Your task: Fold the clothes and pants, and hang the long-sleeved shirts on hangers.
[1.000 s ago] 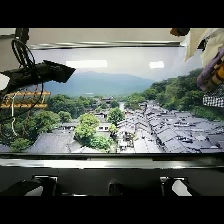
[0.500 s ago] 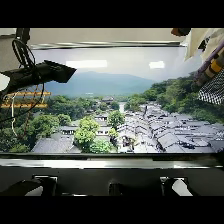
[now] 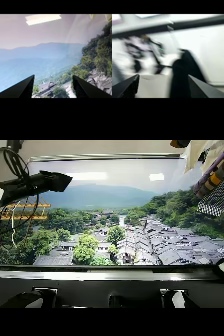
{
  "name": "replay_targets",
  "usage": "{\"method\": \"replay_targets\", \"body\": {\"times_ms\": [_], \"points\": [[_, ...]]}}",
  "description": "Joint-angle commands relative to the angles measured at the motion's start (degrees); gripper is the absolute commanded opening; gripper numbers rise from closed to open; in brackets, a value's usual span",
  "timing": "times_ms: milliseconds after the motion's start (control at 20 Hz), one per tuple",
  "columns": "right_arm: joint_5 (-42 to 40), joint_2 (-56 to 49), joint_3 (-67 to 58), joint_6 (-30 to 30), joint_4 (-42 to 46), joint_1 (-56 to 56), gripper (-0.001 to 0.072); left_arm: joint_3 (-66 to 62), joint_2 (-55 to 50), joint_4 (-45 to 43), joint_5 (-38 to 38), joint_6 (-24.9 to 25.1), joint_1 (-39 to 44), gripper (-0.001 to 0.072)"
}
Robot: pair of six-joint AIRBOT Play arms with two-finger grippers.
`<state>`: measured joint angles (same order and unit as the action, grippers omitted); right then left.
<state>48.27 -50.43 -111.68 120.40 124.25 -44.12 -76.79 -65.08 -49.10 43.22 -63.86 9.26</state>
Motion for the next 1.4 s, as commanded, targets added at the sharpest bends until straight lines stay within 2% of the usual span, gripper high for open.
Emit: {"method": "replay_targets", "body": {"times_ms": [0, 50, 100, 150, 200, 250, 300, 350, 400, 500, 550, 650, 800, 1350], "points": [[-14.88, -0.85, 0.02, -4.17, -42.23, 1.20, 0.0659, -0.07, 1.68, -0.07, -1.09, -4.96, -1.09, 0.0535], [-13.53, -3.28, 0.02, -12.85, -54.95, 3.69, 0.0655, -0.07, 2.05, -0.04, -1.09, -5.25, -1.51, 0.0528], [-10.25, -6.38, 0.02, -22.77, -64.59, 7.93, 0.0615, -0.04, 2.40, -0.07, -1.07, -5.25, -1.73, 0.0528], [-6.05, -9.64, 0.04, -28.44, -69.53, 13.14, 0.0614, -0.04, 2.60, -0.33, -1.07, -5.25, -1.92, 0.0523], [-0.81, -13.18, 0.04, -30.75, -70.55, 19.10, 0.0613, -0.04, 2.71, -1.38, -1.03, -5.27, -1.97, 0.0511], [5.44, -16.68, 0.04, -34.12, -68.91, 25.00, 0.0602, -0.04, 2.71, -3.02, -0.68, -5.99, -1.97, 0.0441], [11.30, -19.74, 0.04, -35.85, -64.61, 29.73, 0.0582, -0.02, 2.71, -5.57, -0.55, -8.04, -1.97, 0.0434], [17.51, -22.77, 0.04, -35.78, -57.90, 34.56, 0.0477, -0.04, 2.71, -9.14, -0.11, -11.37, -1.97, 0.0431], [23.26, -25.40, 0.04, -35.80, -52.02, 38.27, 0.0373, -0.02, 2.71, -12.87, 1.09, -14.08, -1.99, 0.0333], [33.81, -30.18, 0.04, -37.77, -43.65, 43.67, 0.0181, 0.00, 2.64, -20.24, 6.49, -15.91, -2.05, 0.0074], [37.59, -32.11, 0.15, -40.02, -42.77, 45.13, 0.0045, 0.04, 2.47, -23.54, 9.88, -15.91, -2.05, 0.0038], [41.16, -34.38, 2.25, -43.30, -45.83, 45.83, 0.0047, 1.25, 2.40, -27.76, 13.90, -15.96, -2.03, 0.0037], [40.06, -34.60, 6.60, -43.28, -47.12, 45.72, 0.0048, 3.67, 2.40, -29.97, 14.32, -15.91, -2.08, 0.0038], [40.13, -34.56, 7.48, -42.86, -47.08, 45.72, 0.0051, 3.89, 2.36, -30.03, 14.21, -15.89, -2.03, 0.0041]]}}
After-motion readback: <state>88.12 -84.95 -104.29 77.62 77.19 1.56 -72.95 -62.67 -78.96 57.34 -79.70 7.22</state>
